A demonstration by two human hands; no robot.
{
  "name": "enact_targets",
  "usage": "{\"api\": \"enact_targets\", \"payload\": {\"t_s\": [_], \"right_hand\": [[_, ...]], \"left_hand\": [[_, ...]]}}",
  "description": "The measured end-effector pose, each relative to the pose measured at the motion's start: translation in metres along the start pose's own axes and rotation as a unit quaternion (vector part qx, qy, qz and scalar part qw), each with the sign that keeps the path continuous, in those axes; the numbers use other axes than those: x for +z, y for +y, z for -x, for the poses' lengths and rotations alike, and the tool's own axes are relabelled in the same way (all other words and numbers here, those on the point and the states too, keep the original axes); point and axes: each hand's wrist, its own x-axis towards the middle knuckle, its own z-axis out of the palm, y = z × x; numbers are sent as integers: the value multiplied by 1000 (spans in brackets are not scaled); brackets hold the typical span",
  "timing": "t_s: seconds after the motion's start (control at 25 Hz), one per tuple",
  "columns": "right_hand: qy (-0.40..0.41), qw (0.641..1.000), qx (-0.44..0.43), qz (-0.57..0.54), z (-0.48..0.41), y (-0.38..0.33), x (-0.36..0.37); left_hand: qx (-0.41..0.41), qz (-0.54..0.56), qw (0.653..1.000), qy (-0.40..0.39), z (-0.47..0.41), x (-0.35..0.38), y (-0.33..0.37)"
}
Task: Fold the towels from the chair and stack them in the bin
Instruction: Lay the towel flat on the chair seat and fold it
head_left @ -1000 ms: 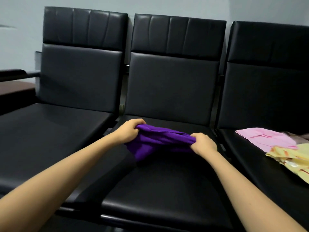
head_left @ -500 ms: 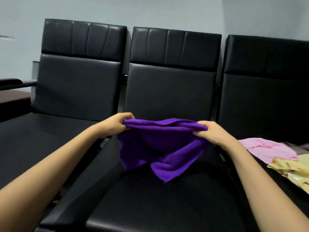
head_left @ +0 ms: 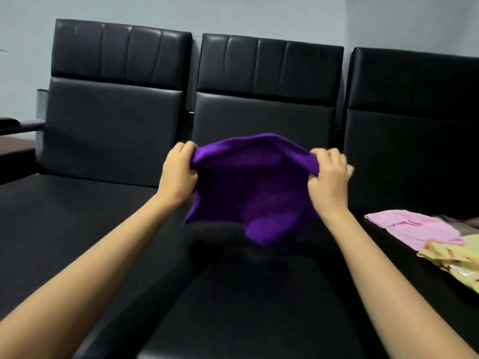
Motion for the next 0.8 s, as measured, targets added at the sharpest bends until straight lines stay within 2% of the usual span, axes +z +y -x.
{"api": "enact_targets", "payload": {"t_s": [0.04, 0.12, 0.16, 0.2, 0.24, 0.28, 0.32, 0.36, 0.4, 0.44, 0.48, 0.52, 0.56, 0.64, 0.72, 0.8], "right_hand": [[46, 998, -40, -10, 0, -1, -1], [36, 997, -66, -4, 2, 7, 5], [-34, 998, -55, -3, 4, 12, 8], [-135, 990, -39, -22, 5, 17, 9], [-267, 962, -28, -52, 6, 22, 8], [-419, 905, -24, -66, 9, 21, 6], [-551, 833, -36, -42, 13, 19, 4], [-640, 767, -43, 4, 20, 16, 3], [-695, 717, -38, 42, 26, 13, 3], [-733, 676, -15, 70, 32, 10, 2], [-764, 639, 30, 81, 36, 9, 1], [-792, 601, 67, 81, 40, 9, 1], [-807, 579, 91, 72, 43, 9, 1], [-809, 577, 97, 54, 45, 13, 3], [-791, 604, 98, 16, 49, 20, 6], [-757, 640, 124, -48, 51, 23, 7]], "left_hand": [[16, 10, 999, 35, -1, -1, 1], [69, -12, 997, 15, -1, -1, -3], [99, -28, 994, -37, 0, -2, -10], [120, -36, 984, -124, 0, -4, -18], [123, -42, 962, -239, 1, -5, -25], [100, -61, 923, -366, 3, -7, -33], [51, -92, 867, -487, 7, -10, -37], [-7, -123, 801, -586, 12, -13, -38], [-59, -143, 739, -656, 16, -16, -39], [-102, -141, 694, -699, 19, -17, -40], [-135, -117, 672, -719, 21, -18, -41], [-156, -87, 665, -725, 22, -19, -40], [-158, -71, 666, -726, 23, -19, -38], [-109, -104, 671, -726, 27, -16, -34], [-77, -131, 670, -727, 35, -11, -31], [-93, -121, 676, -721, 41, -7, -33]]}}
